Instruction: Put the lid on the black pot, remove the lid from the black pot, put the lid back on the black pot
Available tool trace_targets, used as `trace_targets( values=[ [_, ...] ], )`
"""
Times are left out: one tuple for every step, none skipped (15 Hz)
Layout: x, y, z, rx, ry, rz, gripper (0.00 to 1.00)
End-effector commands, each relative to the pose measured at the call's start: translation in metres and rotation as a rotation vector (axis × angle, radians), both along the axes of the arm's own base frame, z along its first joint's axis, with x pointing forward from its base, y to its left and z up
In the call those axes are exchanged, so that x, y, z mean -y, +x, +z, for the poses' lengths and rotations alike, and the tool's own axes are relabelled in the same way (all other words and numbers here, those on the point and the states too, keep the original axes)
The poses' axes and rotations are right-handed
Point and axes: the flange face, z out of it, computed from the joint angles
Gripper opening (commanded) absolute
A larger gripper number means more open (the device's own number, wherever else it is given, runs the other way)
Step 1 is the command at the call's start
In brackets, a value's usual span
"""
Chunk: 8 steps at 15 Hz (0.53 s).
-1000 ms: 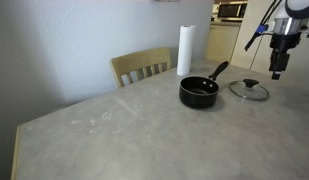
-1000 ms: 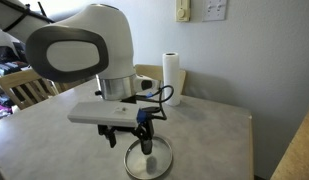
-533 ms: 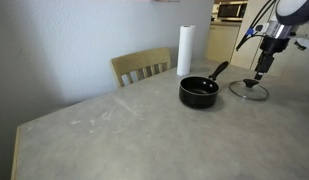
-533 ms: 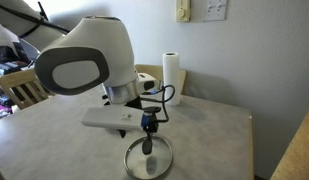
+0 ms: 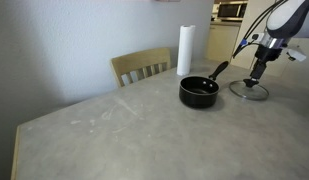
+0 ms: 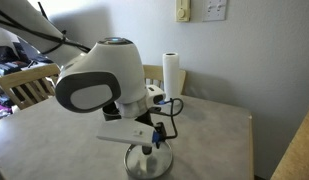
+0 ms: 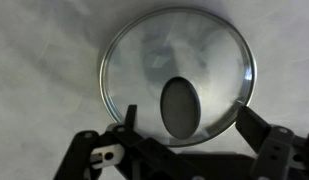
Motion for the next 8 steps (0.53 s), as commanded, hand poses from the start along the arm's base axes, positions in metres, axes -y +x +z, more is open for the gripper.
trace_targets(
  values=[
    [0.018,0.009,-0.011,0.022,0.004,0.006,1.0],
    [0.021,0.012,-0.012,0.025,0.01,0.004,1.0],
    [0.022,0.013,-0.013,0.024,0.013,0.002,1.0],
    [0.022,0.014,-0.015,0.021,0.02,-0.001,1.0],
    [0.023,0.016,-0.017,0.016,0.029,-0.004,0.75],
    [0.021,0.016,-0.019,0.007,0.045,0.002,0.73],
    [0.019,0.017,-0.022,0.001,0.053,0.007,0.67],
    [0.017,0.017,-0.024,-0.009,0.058,0.011,0.58]
  ],
)
